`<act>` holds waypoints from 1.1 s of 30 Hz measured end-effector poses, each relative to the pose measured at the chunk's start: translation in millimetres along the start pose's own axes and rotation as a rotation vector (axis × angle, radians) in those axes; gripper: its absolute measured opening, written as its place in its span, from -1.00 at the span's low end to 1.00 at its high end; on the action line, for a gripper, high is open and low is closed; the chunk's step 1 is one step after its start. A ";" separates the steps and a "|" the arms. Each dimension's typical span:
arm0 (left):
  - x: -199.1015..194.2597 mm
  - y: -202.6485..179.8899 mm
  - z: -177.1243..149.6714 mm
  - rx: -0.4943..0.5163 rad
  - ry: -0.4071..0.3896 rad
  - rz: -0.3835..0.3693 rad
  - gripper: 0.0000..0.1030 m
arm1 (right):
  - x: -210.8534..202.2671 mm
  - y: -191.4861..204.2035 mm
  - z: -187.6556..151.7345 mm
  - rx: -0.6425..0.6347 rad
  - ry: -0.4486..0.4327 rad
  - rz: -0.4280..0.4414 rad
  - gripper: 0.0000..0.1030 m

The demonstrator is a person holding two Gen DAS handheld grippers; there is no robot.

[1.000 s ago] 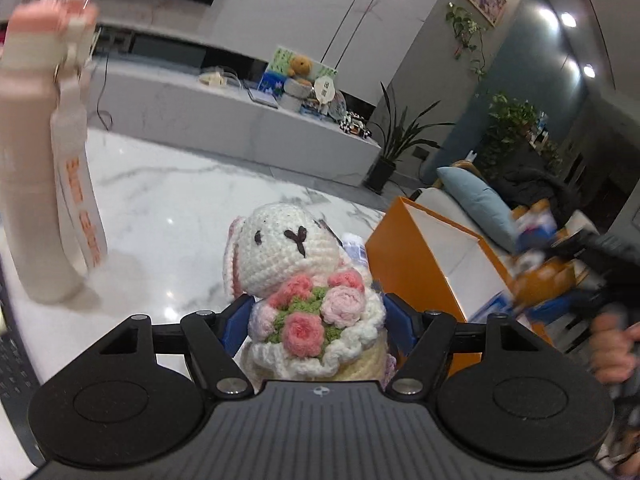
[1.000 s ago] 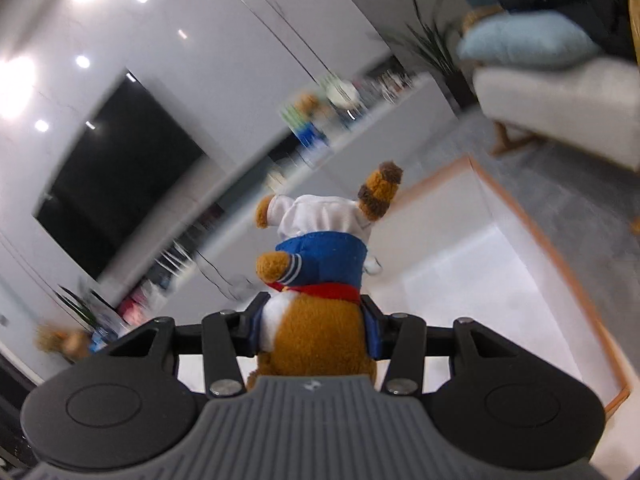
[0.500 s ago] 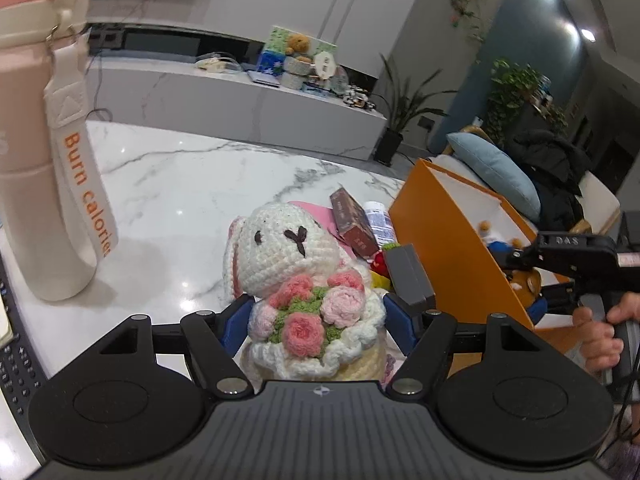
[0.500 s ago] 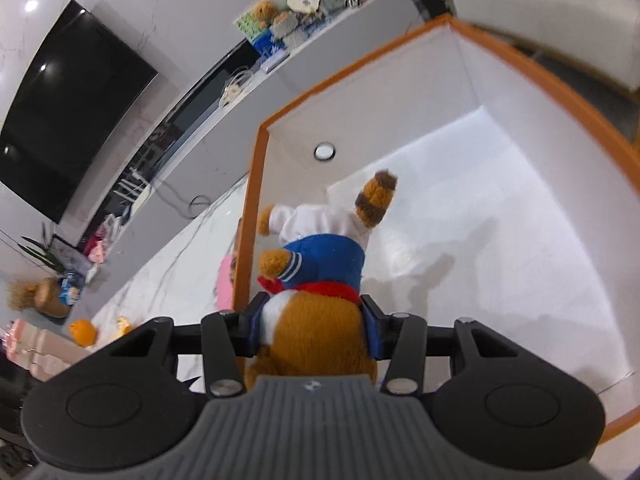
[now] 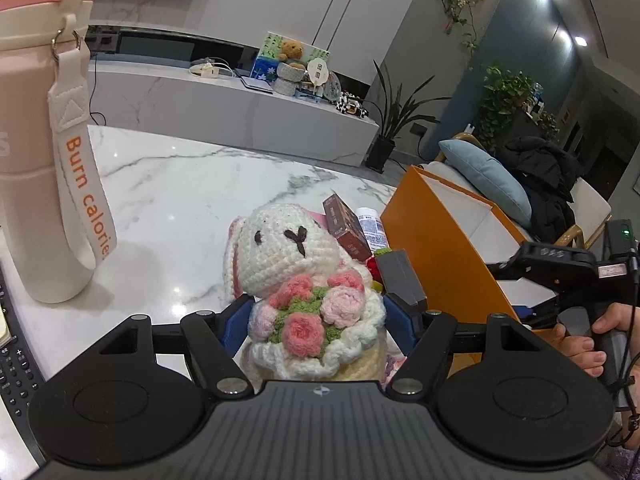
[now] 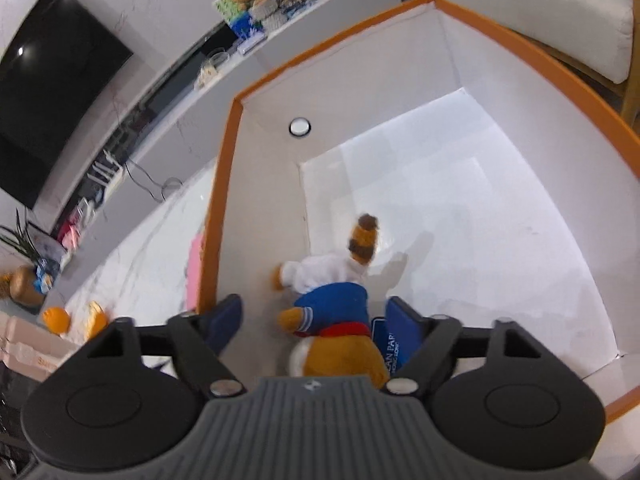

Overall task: Organize objects
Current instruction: 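Lower the duck into the orange box and open the right gripper, then carry the crocheted bunny into the orange box and release it with the left gripper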

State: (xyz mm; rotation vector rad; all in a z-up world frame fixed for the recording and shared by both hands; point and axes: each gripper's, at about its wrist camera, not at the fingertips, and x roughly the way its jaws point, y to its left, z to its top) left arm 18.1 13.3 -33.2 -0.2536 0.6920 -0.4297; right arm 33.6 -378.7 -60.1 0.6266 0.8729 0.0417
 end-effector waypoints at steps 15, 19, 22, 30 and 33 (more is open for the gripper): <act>-14.9 -51.4 16.0 0.025 -0.062 -0.007 0.58 | -83.1 17.8 -23.3 -0.025 -0.345 0.244 0.91; -2.1 -87.5 30.7 0.044 -0.026 -0.089 0.58 | -110.5 12.9 -23.9 0.020 -0.380 0.217 0.92; 18.7 -117.3 40.6 0.059 -0.003 -0.143 0.58 | -130.4 18.2 -22.7 -0.037 -0.459 0.078 0.92; 109.9 -200.1 44.7 0.181 0.167 -0.149 0.58 | -162.1 -23.8 -12.2 0.066 -0.566 -0.044 0.92; 138.5 -218.9 37.1 0.238 0.235 -0.088 0.58 | -161.6 -32.0 -8.6 0.036 -0.561 -0.181 0.92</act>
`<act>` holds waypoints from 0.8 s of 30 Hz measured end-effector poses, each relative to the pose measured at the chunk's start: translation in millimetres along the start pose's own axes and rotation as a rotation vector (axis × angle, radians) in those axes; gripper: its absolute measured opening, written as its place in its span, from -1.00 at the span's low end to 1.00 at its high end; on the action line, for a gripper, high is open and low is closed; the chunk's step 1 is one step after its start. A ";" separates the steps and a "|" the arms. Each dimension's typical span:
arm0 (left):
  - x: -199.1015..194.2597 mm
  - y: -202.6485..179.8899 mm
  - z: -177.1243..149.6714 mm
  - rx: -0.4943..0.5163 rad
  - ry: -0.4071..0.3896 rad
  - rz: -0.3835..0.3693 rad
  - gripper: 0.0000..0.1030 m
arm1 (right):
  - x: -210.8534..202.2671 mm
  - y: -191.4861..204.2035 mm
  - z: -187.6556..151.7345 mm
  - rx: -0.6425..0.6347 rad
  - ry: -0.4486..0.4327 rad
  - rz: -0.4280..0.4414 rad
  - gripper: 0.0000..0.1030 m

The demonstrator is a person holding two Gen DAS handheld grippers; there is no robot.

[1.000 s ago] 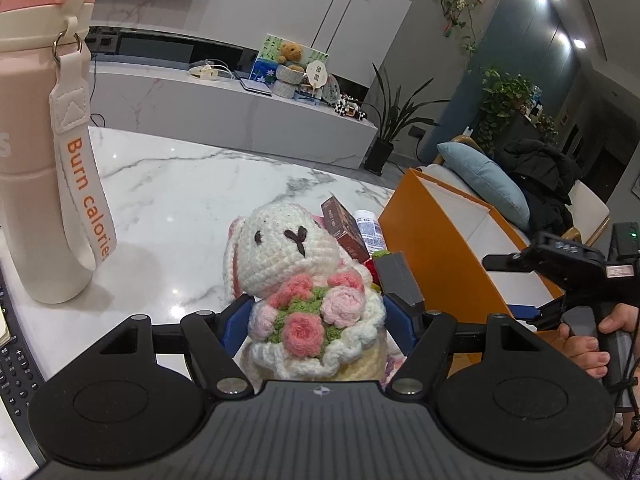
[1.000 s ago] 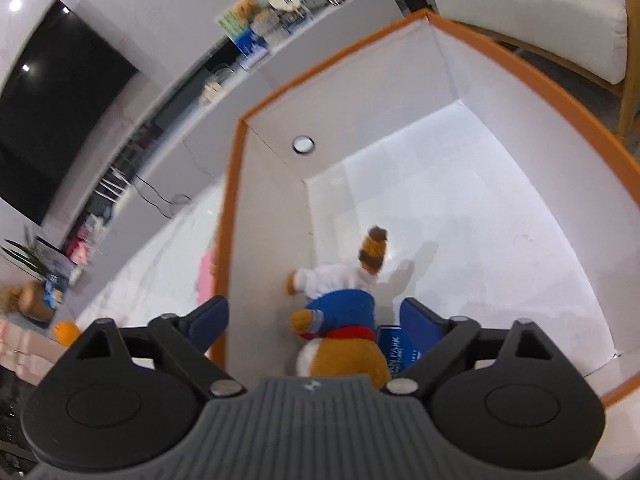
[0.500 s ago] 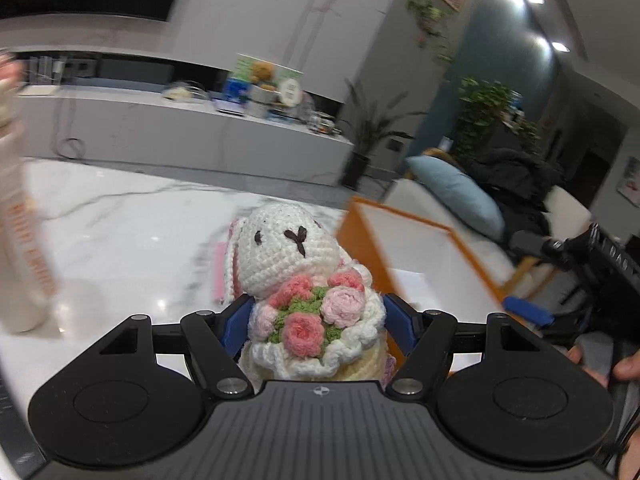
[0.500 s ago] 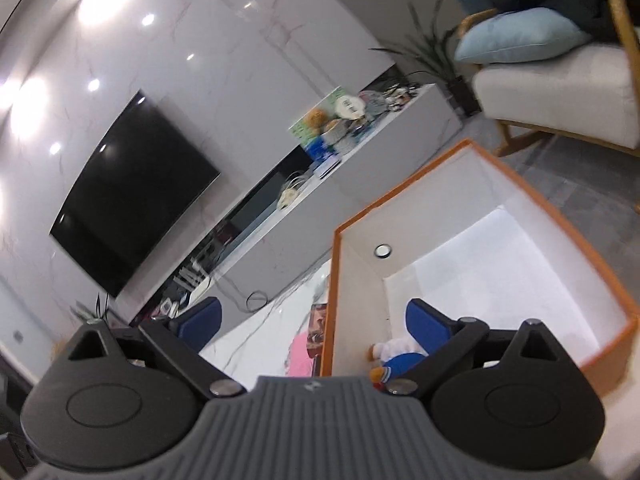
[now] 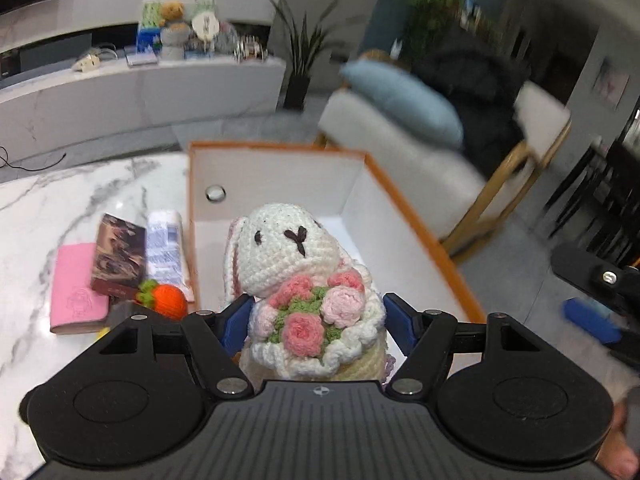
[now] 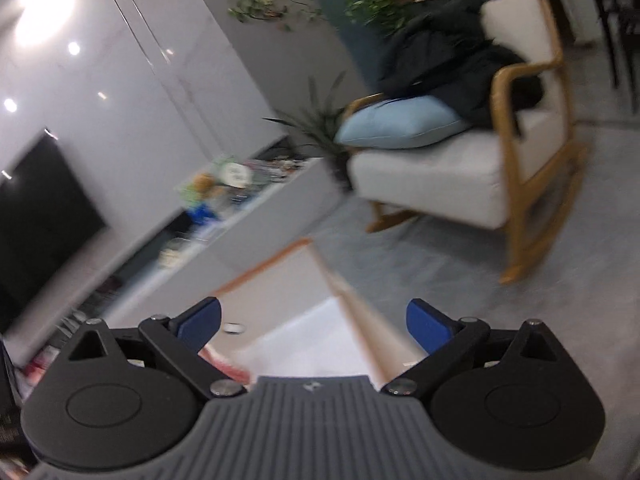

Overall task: Organize objects
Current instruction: 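Carry the crocheted bunny into the orange box and release it with the left gripper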

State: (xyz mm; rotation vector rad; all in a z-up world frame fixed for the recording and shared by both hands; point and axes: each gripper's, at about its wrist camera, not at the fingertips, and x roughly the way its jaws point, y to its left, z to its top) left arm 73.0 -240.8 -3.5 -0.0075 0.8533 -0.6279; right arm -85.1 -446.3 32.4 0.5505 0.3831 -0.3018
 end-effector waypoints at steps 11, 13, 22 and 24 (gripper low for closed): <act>46.4 -33.7 -9.8 0.183 0.174 0.166 0.74 | 11.0 -9.1 -7.0 -0.076 0.067 -0.036 0.92; 46.0 -38.6 -14.1 0.219 0.181 0.200 0.78 | 12.8 -9.2 -8.2 -0.084 0.078 -0.042 0.92; 23.8 -21.3 -6.1 0.070 0.163 0.165 1.00 | 16.4 -8.8 -10.2 -0.087 0.115 -0.033 0.92; 13.0 -15.4 -1.9 0.027 0.141 0.160 1.00 | 16.3 -8.6 -10.6 -0.082 0.121 -0.030 0.92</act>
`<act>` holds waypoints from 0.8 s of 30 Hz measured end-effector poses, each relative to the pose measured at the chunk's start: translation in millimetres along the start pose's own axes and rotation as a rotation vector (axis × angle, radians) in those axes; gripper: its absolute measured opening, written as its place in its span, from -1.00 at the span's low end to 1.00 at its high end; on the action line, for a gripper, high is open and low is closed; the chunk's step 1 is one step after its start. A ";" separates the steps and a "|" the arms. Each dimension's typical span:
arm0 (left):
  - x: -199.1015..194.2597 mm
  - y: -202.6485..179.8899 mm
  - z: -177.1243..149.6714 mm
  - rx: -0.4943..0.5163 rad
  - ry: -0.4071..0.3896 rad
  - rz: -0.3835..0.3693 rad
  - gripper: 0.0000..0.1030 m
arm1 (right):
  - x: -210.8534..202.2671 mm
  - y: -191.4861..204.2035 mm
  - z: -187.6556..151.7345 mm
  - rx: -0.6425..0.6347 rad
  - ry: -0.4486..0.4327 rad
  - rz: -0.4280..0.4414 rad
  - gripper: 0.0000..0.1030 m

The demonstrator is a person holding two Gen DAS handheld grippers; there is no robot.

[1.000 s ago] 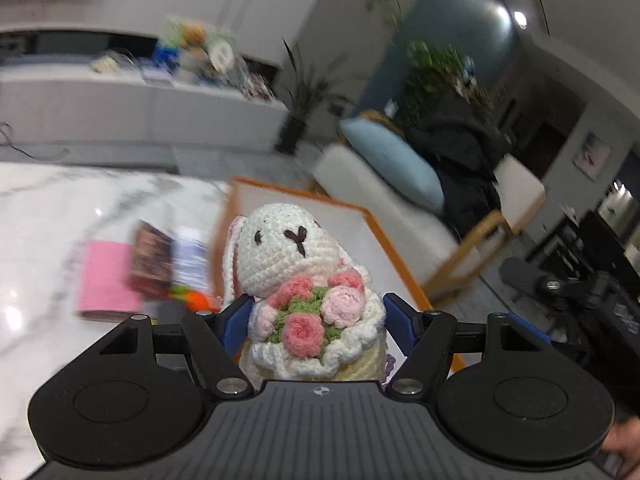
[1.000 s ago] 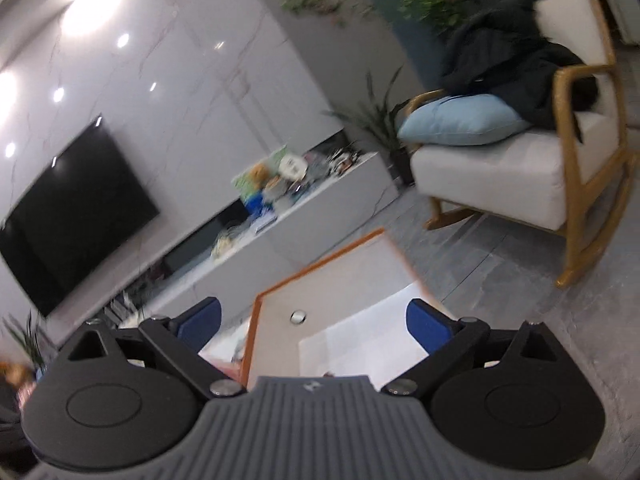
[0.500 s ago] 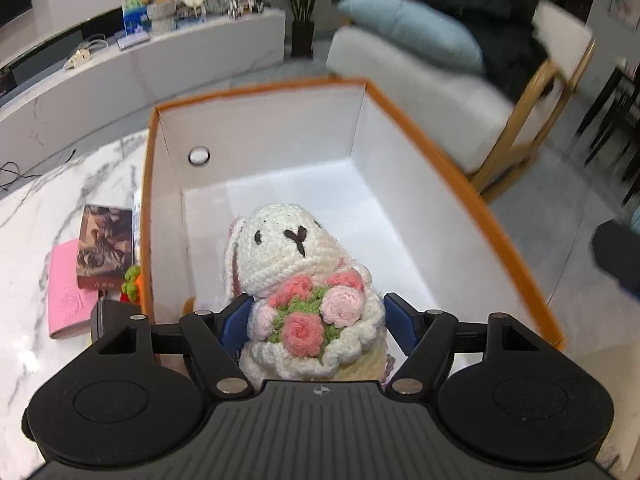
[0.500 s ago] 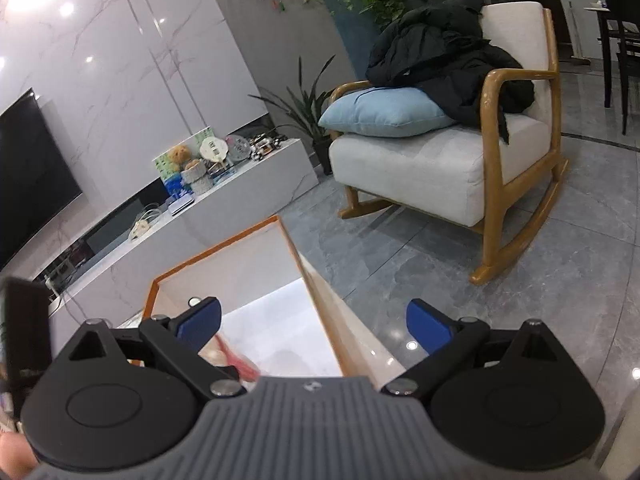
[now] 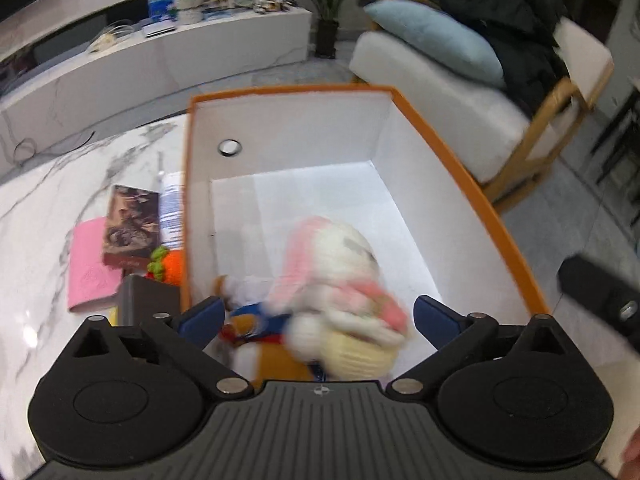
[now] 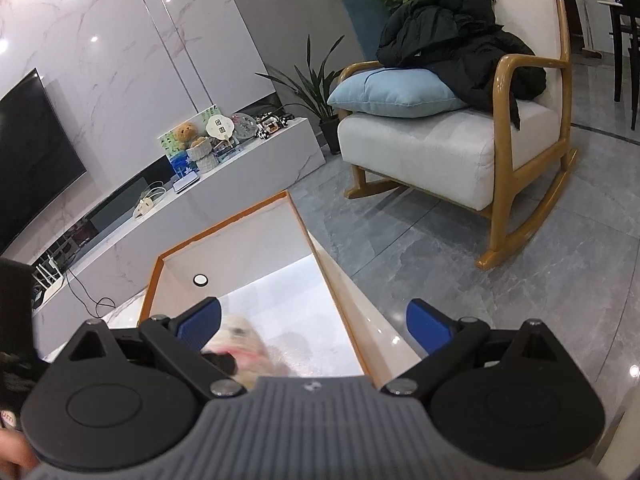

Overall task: Organize objects
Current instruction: 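Carry the crocheted bunny into the orange box and release it with the left gripper, then grasp the white plush dog with the black ear using the right gripper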

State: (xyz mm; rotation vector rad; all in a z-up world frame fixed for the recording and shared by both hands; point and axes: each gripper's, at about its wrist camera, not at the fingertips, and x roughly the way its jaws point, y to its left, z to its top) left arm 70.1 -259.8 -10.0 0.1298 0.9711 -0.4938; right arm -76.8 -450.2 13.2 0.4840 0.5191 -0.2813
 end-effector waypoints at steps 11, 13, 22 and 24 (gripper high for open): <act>-72.7 70.9 -28.1 -0.192 -0.240 0.026 1.00 | 0.6 6.6 -4.4 0.022 0.029 0.110 0.92; -84.1 91.7 -34.4 -0.261 -0.270 0.057 1.00 | -0.5 15.7 -6.9 -0.002 0.030 0.159 0.92; -114.1 166.3 -80.0 -0.283 -0.382 0.153 1.00 | -3.8 85.7 -29.8 -0.231 0.075 0.465 0.92; -116.8 174.8 -92.2 -0.242 -0.436 0.162 1.00 | -4.0 97.1 -34.8 -0.254 0.097 0.537 0.92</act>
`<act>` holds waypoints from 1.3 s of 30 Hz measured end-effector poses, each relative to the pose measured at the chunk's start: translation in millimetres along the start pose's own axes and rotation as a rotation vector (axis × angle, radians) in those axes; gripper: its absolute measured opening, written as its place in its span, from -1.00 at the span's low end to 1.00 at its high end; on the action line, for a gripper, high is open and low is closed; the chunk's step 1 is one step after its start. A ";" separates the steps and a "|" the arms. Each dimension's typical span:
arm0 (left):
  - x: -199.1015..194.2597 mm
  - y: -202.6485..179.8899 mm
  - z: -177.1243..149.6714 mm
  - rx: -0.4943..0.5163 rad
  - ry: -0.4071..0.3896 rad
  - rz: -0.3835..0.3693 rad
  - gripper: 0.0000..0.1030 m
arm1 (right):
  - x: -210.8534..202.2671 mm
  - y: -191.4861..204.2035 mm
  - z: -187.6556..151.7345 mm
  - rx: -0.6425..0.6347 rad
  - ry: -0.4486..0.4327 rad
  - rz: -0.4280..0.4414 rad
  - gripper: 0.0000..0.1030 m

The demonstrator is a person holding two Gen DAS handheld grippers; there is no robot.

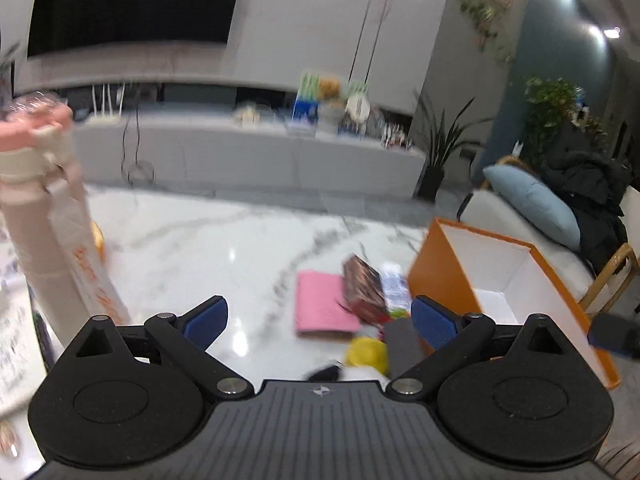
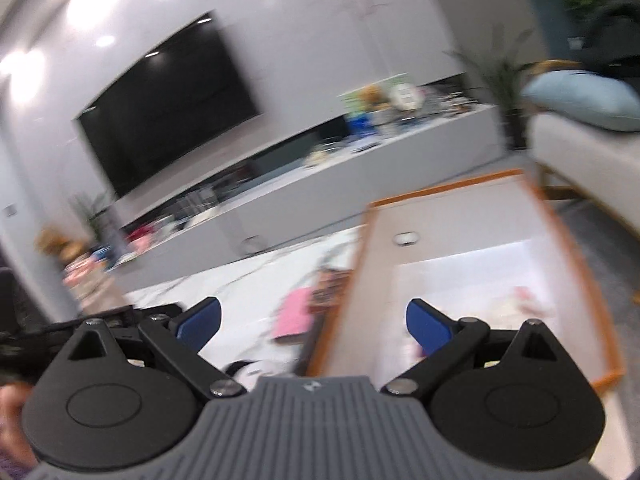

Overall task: Organize objects
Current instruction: 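Grasp the white plush dog with the black ear using the right gripper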

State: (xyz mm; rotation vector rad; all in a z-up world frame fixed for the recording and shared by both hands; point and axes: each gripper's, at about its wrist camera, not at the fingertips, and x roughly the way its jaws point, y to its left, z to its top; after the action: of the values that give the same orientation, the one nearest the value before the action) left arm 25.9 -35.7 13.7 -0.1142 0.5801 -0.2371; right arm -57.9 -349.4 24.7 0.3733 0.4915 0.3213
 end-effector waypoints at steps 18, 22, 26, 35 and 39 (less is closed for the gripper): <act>14.5 67.3 -22.1 -0.055 -0.001 0.056 1.00 | 56.5 74.7 -35.0 -0.243 0.194 0.115 0.92; 10.4 70.2 -23.8 -0.030 -0.002 0.042 1.00 | 79.5 86.0 -47.4 -0.296 0.253 0.100 0.90; 7.5 71.1 -23.8 -0.028 0.002 0.023 1.00 | 104.8 96.8 -55.0 -0.339 0.323 0.028 0.90; 10.6 87.4 -18.7 -0.158 0.053 -0.093 1.00 | 148.9 100.6 -69.4 -0.377 0.405 -0.089 0.90; 12.9 92.0 -20.5 -0.183 0.061 -0.075 1.00 | 169.8 98.2 -75.2 -0.328 0.453 -0.136 0.90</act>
State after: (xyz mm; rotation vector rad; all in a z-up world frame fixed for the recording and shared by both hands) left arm 42.4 49.1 -26.1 -0.3070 0.6586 -0.2602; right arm 25.0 -177.2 -62.6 -0.0578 0.8886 0.3487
